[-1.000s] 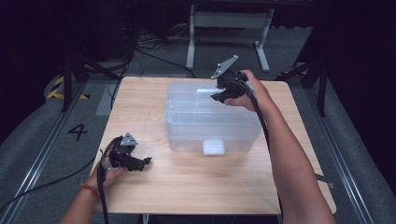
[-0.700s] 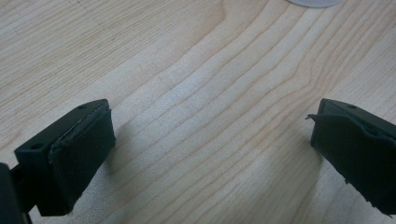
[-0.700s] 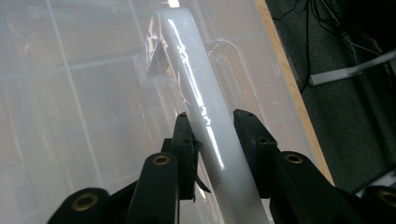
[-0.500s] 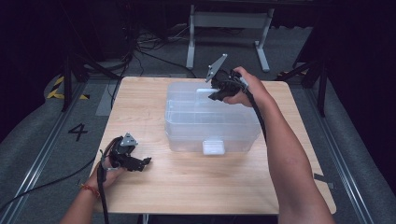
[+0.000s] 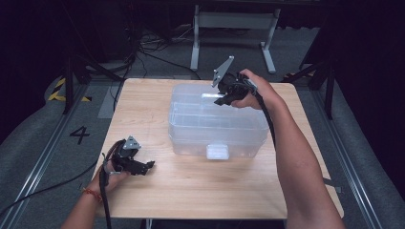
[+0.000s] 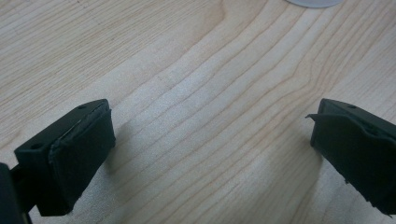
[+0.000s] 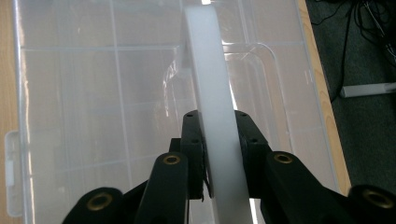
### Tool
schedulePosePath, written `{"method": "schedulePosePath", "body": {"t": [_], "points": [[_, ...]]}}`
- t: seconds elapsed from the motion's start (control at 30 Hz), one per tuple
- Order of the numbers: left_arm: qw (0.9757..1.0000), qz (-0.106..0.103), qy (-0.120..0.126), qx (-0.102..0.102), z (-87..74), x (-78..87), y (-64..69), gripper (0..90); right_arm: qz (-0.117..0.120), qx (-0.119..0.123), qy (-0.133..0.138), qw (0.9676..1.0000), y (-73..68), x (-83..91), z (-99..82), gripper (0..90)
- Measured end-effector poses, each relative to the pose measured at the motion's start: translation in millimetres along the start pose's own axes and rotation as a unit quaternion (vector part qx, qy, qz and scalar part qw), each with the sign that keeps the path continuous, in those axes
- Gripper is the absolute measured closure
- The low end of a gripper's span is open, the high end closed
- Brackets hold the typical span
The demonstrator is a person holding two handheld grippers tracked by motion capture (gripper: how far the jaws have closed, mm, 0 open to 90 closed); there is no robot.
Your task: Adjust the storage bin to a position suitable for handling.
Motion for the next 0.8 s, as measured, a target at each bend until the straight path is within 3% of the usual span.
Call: {"method": "schedulePosePath", "body": {"t": [0.13,0.5,0.7,0.8], "points": [[1.0000,-0.001,0.001,0.000,0.0,-0.1,0.1,0.3,0.012,0.004,-0.002,0.9999,-6.4,2.9,-1.1,78.3],[1.0000,0.000,0.001,0.000,-0.1,0.0,0.0,0.3,0.014,0.018,0.007,0.9997,-14.0,8.3,-2.8,78.9],[1.0000,0.000,0.002,0.000,-0.1,0.0,-0.1,0.3,0.026,0.047,0.015,0.9985,-21.8,13.1,-0.8,78.8],[1.0000,-0.001,0.001,0.000,-0.1,0.0,0.0,0.3,0.026,0.047,0.015,0.9984,-23.4,14.4,2.0,78.6]]}}
Point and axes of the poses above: each handheld gripper's, and its own axes: x roughly backward along the jaws, z roughly out of its top, y roughly to its right, the point moved 8 cm from there along -x, roughly forward along the jaws, and after that the axes turned 12 degrees about -y, right-handed, at the moved point
